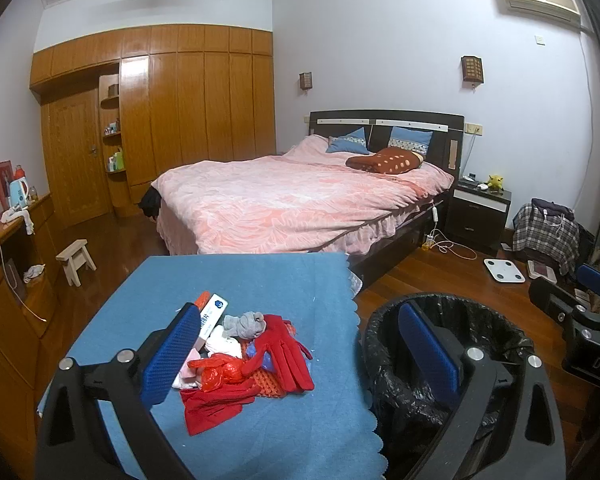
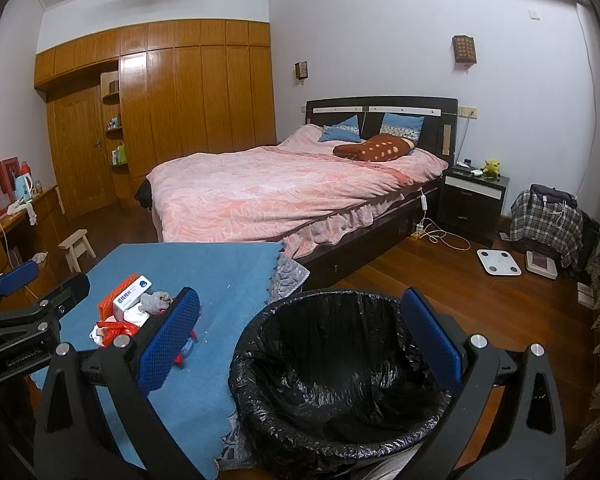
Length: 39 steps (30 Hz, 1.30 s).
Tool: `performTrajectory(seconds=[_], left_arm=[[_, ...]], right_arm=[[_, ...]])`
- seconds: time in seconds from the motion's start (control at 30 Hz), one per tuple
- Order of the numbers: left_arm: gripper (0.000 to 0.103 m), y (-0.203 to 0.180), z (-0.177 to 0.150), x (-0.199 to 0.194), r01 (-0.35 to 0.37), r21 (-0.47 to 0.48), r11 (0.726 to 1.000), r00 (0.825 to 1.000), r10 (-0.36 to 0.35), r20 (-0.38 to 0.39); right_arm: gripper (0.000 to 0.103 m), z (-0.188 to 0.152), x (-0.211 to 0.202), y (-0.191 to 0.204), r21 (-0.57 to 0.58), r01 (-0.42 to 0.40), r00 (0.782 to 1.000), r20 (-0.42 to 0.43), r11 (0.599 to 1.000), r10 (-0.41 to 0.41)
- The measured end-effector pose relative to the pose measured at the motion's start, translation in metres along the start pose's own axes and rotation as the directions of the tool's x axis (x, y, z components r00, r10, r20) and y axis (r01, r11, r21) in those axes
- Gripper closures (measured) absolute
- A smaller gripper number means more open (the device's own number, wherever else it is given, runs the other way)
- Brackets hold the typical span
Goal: Collect trash
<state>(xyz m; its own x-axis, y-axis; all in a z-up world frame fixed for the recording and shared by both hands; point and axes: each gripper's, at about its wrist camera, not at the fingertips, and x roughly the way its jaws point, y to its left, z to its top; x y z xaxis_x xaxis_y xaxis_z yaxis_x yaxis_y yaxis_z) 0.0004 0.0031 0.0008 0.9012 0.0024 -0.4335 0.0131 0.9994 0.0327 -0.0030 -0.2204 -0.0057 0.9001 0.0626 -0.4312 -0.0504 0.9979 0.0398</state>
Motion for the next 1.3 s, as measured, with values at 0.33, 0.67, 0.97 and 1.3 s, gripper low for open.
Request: performTrajectory(seconds=[0.33,0.67,0.97,1.3], left_arm=[[0.006,0.0002,0.0002,-0.0002,-0.002,0.000,1.000,1.000,0.002,0.000],[0.006,-0.0006,-0.0002,-0.0004,-0.002,0.000,1.000,1.000,0.002,0.002],[0.006,-0.0007,-0.0003,-0.0005,-0.002,0.001,1.000,1.000,0.002,0.002],[0.006,0.0013,-0.0008,0.0000,-0.002,0.000,1.000,1.000,0.002,0.002]], right_arm=[[0.005,-0.0004,-0.0002,0.0001,0.001,-0.002,1.000,0.001,1.000,0.002],[0.005,-0.0009,-0.0003,0.0006,0.002,-0.002,1.000,0.001,1.000,0.002],[0.005,-0.0013,0.0002,0.0000,0.003,-0.003,1.000,0.001,1.000,0.003],[0.005,-0.0008,-0.0010,0.0017,0.004,-0.003,1.000,0.001,1.000,0.003]])
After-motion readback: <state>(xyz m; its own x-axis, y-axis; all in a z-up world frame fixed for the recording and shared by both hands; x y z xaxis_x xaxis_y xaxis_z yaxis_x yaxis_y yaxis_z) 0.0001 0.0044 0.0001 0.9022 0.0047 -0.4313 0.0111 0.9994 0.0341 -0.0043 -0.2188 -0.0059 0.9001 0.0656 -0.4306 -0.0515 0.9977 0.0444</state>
